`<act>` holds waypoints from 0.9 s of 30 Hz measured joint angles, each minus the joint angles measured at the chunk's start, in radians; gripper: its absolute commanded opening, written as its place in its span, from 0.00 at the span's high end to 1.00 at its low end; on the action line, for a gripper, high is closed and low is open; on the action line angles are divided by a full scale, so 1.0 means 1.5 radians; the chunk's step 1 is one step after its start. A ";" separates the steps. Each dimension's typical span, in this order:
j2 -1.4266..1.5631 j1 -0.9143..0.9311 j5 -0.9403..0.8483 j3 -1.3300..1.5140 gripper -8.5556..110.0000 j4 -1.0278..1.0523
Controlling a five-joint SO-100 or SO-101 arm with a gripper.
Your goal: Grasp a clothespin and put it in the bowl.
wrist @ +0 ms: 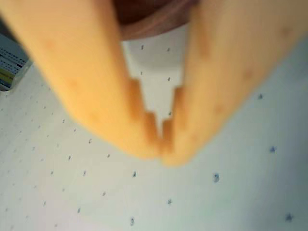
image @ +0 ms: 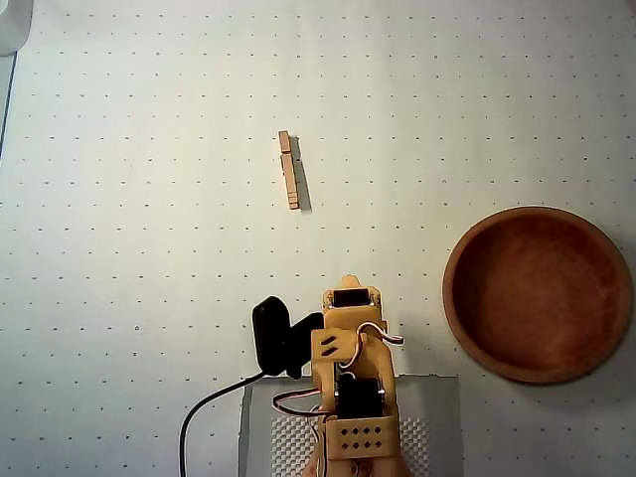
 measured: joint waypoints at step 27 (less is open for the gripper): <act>0.000 -0.004 -0.098 -0.002 0.95 0.000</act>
